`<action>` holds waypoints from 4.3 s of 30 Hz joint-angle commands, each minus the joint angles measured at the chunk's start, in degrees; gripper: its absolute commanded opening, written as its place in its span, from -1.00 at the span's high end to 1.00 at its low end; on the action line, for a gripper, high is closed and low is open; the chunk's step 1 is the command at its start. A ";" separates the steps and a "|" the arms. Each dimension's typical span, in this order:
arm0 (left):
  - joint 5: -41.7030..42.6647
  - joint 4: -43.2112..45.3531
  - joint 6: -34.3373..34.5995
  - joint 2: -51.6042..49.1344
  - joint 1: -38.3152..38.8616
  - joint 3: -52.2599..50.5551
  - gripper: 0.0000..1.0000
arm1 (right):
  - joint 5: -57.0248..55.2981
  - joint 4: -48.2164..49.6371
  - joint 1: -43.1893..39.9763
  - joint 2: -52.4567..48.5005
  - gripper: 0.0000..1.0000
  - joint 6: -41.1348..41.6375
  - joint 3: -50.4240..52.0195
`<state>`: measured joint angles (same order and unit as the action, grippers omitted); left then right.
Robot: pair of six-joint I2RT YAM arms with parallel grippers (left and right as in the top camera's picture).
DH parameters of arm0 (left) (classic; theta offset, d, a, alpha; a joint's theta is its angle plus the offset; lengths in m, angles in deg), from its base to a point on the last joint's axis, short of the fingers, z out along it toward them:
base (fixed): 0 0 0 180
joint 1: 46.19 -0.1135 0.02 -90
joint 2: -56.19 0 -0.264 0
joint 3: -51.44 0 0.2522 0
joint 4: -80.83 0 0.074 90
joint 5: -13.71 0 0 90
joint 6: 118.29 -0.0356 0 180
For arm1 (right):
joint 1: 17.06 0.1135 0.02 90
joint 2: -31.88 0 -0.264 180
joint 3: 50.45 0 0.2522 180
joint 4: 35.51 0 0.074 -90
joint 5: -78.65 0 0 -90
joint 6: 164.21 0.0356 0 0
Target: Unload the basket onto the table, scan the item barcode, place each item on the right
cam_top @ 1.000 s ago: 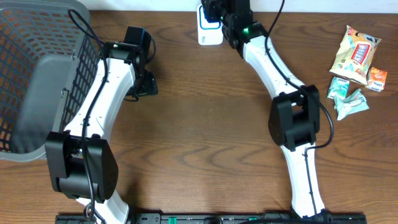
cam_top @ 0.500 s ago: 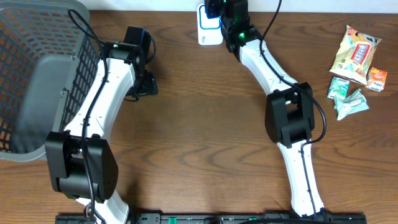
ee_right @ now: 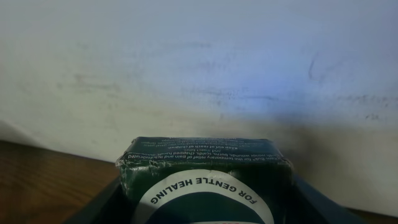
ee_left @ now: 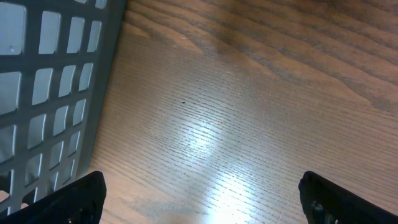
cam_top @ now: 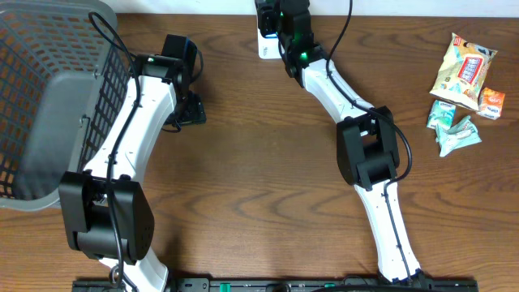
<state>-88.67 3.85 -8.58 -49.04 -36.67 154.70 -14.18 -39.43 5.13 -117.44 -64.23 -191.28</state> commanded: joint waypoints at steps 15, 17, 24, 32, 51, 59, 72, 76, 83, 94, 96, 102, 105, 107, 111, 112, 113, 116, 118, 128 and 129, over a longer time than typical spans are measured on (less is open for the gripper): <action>-0.72 -0.37 0.57 0.48 -0.24 -0.13 -0.95 | -7.63 -24.59 -9.46 13.03 0.22 -0.66 -1.55; -0.72 -0.37 0.57 0.50 -0.24 -0.13 -0.96 | -9.11 -30.86 -11.82 14.69 0.22 -0.63 -1.55; -0.72 -0.37 0.57 0.50 -0.24 -0.13 -0.95 | -14.88 -56.81 -20.90 16.70 0.21 -0.63 -1.44; -0.72 -0.37 0.57 0.50 -0.24 -0.13 -0.96 | -16.44 -67.08 -30.82 16.52 0.14 -0.63 -1.27; -0.72 -0.37 0.57 0.50 -0.24 -0.13 -0.95 | -13.22 -78.47 -30.88 26.43 -0.99 0.74 -1.29; -0.72 -0.37 0.57 0.50 -0.24 -0.13 -0.96 | -4.74 -86.77 -26.27 41.11 -0.99 0.83 -1.27; -0.72 -0.37 0.57 0.50 -0.24 -0.13 -0.96 | -3.48 -92.63 -11.17 63.21 -0.99 3.78 15.47; -0.72 -0.37 0.57 0.50 -0.24 -0.13 -0.95 | -0.42 -95.67 -7.13 69.18 -0.98 6.19 19.91; -0.72 -0.37 0.57 0.50 -0.24 -0.13 -0.96 | 5.38 -103.06 -3.34 74.10 -0.99 8.44 22.01; -0.72 -0.37 0.57 0.50 -0.24 -0.13 -0.96 | 5.35 -105.24 -3.37 74.31 -0.98 8.44 22.01; -0.72 -0.37 0.57 0.50 -0.24 -0.13 -0.95 | 5.35 -105.24 -3.37 74.31 -0.99 8.44 22.01; -0.72 -0.37 0.57 0.50 -0.24 -0.13 -0.96 | 5.35 -105.24 -3.37 74.31 -0.99 8.44 22.01; -0.72 -0.37 0.57 0.50 -0.24 -0.13 -0.96 | 5.35 -105.26 -3.37 74.31 -0.99 8.44 22.01; -0.72 -0.37 0.57 0.50 -0.24 -0.13 -0.96 | 5.35 -105.28 -3.37 74.31 -0.99 8.44 22.01; -0.72 -0.37 0.57 0.50 -0.24 -0.13 -0.96 | 5.29 -105.33 -3.37 74.31 -0.99 7.23 22.10; -0.72 -0.37 0.57 0.50 -0.24 -0.13 -0.95 | 5.27 -105.44 -3.37 74.31 -0.99 7.10 22.14; -0.72 -0.37 0.57 0.50 -0.24 -0.13 -0.96 | 5.07 -105.66 -3.37 74.34 -0.99 7.13 22.14; -0.72 -0.37 0.57 0.50 -0.24 -0.13 -0.95 | 4.17 -105.94 -3.37 74.49 -0.99 7.10 22.14; -0.72 -0.37 0.57 0.50 -0.24 -0.13 -0.95 | 3.34 -105.94 -3.39 74.86 -0.99 7.13 22.18; -0.72 -0.37 0.57 0.48 -0.24 -0.13 -0.96 | 3.17 -102.66 -3.41 80.87 -0.99 7.13 26.82; -0.72 -0.37 0.57 0.50 -0.24 -0.13 -0.96 | 3.17 -101.81 -3.41 81.96 -0.98 7.13 28.26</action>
<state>-88.67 3.87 -8.58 -49.04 -36.67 154.70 -10.27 -141.98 1.24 -38.54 -56.80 -165.51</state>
